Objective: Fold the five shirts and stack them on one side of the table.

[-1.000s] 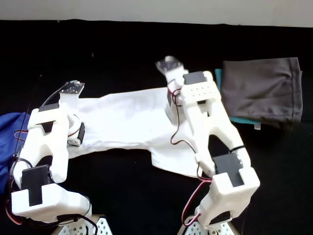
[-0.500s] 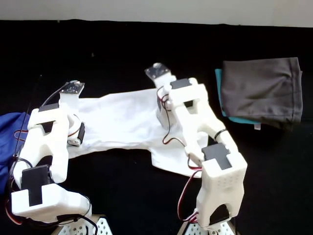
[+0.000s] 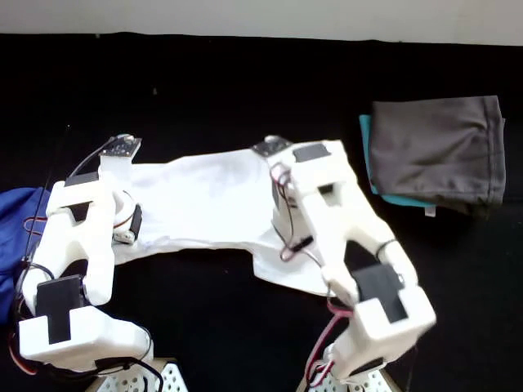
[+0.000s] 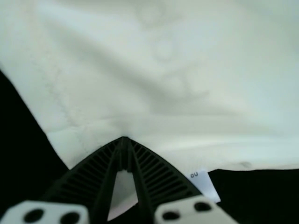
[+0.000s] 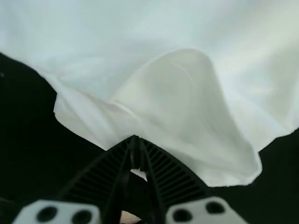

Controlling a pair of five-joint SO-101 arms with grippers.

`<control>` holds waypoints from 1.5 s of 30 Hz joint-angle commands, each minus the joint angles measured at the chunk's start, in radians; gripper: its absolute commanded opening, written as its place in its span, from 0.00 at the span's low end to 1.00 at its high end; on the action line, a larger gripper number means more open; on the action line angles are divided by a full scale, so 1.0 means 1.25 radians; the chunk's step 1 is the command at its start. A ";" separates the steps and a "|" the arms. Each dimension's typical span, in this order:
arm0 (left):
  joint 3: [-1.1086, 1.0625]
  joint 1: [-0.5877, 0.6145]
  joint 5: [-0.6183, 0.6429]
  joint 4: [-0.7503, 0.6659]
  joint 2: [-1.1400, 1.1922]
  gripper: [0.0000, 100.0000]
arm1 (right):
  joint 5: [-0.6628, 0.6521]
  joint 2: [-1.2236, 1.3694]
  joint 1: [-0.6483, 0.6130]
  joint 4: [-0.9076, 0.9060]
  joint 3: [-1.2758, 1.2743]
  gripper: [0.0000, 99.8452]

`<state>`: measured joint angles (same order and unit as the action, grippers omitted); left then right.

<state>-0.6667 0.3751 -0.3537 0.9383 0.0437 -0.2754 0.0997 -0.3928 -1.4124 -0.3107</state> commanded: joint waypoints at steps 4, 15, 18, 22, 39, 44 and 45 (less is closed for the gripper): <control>-0.006 0.006 0.006 -0.012 -0.001 0.01 | -0.012 -0.193 -0.008 0.046 -0.188 0.01; -0.006 0.006 0.006 -0.012 -0.001 0.01 | -0.010 -0.357 -0.002 0.168 -0.052 0.01; -0.006 0.006 0.006 -0.012 -0.001 0.01 | -0.010 -0.304 -0.004 0.285 -0.096 0.01; -0.006 0.006 0.006 -0.012 -0.001 0.01 | -0.010 -0.171 -0.003 0.407 -0.115 0.01; -0.004 0.006 0.006 -0.012 -0.001 0.01 | -0.011 0.048 -0.006 0.153 0.029 0.01; -0.004 0.006 0.006 -0.012 -0.001 0.01 | -0.011 0.013 -0.007 0.088 0.018 0.01; -0.004 0.006 0.006 -0.012 -0.001 0.01 | -0.011 -0.006 -0.007 0.083 -0.002 0.01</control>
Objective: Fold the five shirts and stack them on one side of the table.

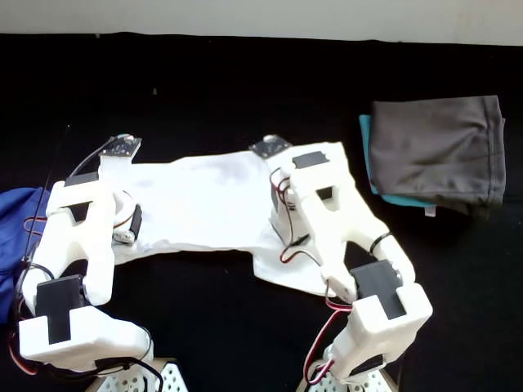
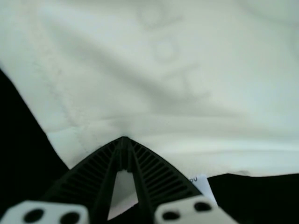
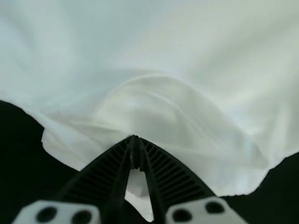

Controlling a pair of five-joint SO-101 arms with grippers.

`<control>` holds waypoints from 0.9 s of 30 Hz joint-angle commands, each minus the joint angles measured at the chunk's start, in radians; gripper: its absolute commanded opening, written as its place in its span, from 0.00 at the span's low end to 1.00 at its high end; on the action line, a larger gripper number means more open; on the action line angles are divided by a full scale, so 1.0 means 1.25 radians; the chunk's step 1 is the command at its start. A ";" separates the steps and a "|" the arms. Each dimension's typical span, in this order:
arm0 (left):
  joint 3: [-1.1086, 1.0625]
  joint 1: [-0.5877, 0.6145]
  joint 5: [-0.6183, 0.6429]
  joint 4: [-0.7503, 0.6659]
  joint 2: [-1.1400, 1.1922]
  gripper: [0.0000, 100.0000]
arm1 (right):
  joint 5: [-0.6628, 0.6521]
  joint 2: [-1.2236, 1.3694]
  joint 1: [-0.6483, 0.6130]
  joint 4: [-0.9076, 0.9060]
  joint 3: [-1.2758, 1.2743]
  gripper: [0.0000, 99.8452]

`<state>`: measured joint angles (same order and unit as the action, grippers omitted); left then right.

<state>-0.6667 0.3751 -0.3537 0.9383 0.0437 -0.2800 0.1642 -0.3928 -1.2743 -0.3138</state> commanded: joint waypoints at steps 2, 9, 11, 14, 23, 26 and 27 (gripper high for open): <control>-0.004 0.006 0.006 -0.012 -0.001 0.01 | -0.007 -0.105 -0.009 -0.029 -0.045 0.01; -0.004 0.006 0.006 -0.014 -0.001 0.01 | -0.009 -0.312 -0.009 -0.025 -0.273 0.01; -0.004 0.006 0.006 -0.014 -0.001 0.01 | -0.009 -0.361 -0.009 -0.024 -0.323 0.01; -0.004 0.006 0.006 -0.014 -0.001 0.01 | -0.009 -0.428 -0.009 -0.026 -0.374 0.01; -0.004 0.006 0.006 -0.014 -0.001 0.01 | -0.113 -0.635 -0.009 -0.066 -0.336 0.01; -0.004 0.006 0.006 -0.014 -0.001 0.01 | -0.108 -0.666 -0.006 -0.024 -0.253 0.01; -0.004 0.006 0.006 -0.014 -0.001 0.01 | -0.108 -0.659 -0.003 0.004 -0.235 0.01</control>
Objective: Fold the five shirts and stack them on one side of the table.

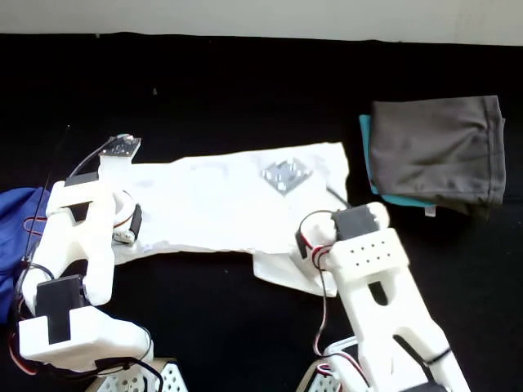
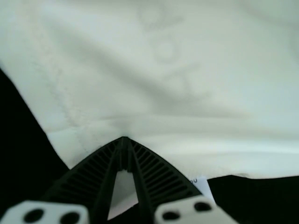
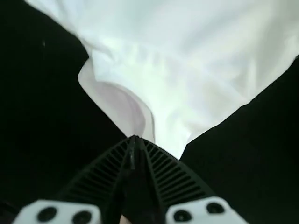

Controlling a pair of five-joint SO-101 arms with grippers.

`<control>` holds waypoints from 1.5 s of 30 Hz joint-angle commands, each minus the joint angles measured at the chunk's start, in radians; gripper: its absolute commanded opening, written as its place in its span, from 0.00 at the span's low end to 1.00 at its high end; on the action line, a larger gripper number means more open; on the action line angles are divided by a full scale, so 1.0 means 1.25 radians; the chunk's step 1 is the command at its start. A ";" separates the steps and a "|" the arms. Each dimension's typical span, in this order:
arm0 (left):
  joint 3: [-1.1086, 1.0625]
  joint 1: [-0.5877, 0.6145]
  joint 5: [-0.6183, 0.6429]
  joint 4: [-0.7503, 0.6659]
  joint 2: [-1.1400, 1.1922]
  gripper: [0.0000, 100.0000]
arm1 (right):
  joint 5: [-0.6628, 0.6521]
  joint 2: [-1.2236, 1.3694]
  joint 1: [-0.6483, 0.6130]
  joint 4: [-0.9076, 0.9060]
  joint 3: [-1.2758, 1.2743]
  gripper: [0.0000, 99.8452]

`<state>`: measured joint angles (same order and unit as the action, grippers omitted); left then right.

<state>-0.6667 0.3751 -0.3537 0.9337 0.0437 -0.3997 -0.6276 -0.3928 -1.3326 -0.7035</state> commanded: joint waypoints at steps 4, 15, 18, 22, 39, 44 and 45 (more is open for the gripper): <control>-0.004 0.006 0.006 -0.010 -0.001 0.01 | -0.012 0.098 0.002 0.222 0.040 0.01; -0.004 0.004 0.006 -0.010 -0.001 0.01 | 0.071 0.360 -0.153 0.120 0.085 0.01; -0.004 0.004 0.006 -0.010 -0.001 0.01 | 0.071 0.366 -0.177 0.117 0.045 0.01; -0.004 0.004 0.006 -0.010 -0.001 0.01 | 0.043 0.366 -0.170 0.139 0.001 0.01; -0.004 0.006 0.006 -0.007 -0.002 0.01 | 0.025 0.334 0.134 0.226 0.328 0.01; 0.003 0.006 0.006 0.000 -0.008 0.01 | 0.023 0.522 0.174 0.238 0.412 0.01; 0.020 0.006 0.009 0.027 -0.008 0.01 | 0.022 0.568 0.174 0.240 0.438 0.01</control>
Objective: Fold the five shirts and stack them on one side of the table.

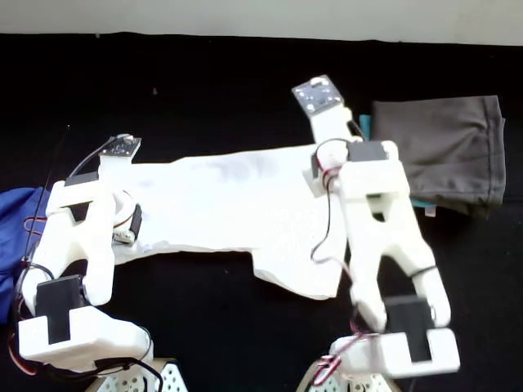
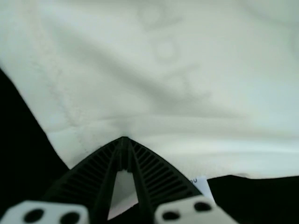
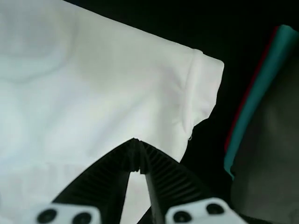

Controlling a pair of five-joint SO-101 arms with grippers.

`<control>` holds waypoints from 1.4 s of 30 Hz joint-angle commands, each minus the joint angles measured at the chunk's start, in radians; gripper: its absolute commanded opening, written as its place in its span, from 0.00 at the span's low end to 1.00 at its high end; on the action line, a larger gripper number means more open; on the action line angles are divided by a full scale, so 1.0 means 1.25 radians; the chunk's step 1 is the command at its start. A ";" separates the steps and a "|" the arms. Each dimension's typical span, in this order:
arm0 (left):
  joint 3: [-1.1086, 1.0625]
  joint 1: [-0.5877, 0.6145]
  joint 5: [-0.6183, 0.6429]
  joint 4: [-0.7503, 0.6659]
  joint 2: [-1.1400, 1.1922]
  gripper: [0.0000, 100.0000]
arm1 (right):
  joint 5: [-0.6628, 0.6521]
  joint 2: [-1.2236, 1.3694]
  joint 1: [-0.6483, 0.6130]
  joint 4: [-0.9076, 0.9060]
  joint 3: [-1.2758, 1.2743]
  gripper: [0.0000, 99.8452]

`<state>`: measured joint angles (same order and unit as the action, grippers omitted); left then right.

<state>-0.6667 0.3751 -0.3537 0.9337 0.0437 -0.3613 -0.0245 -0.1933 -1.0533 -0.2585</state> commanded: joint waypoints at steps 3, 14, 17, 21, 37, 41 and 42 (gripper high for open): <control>0.126 0.004 0.010 0.182 -0.008 0.01 | -0.006 0.217 0.026 0.046 0.182 0.01; 0.690 -0.023 0.009 0.454 0.037 0.01 | -0.005 0.559 0.112 -0.035 0.601 0.01; 0.699 -0.061 0.007 0.378 0.181 0.01 | -0.005 0.641 0.114 -0.044 0.675 0.01; 0.810 -0.082 0.010 0.350 0.416 0.01 | -0.005 0.704 0.114 -0.074 0.756 0.01; 1.596 0.029 0.005 0.528 0.962 0.01 | -0.005 0.737 0.114 -0.207 0.940 0.01; 1.735 0.034 0.006 0.628 0.980 0.01 | -0.004 0.733 0.100 -0.256 0.970 0.01; 1.774 0.028 0.006 0.646 0.980 0.01 | -0.004 0.733 0.089 -0.271 0.992 0.01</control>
<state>1.4154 0.3905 -0.3445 1.6870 1.2681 -0.3629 0.9068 -0.0629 -1.3479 0.8999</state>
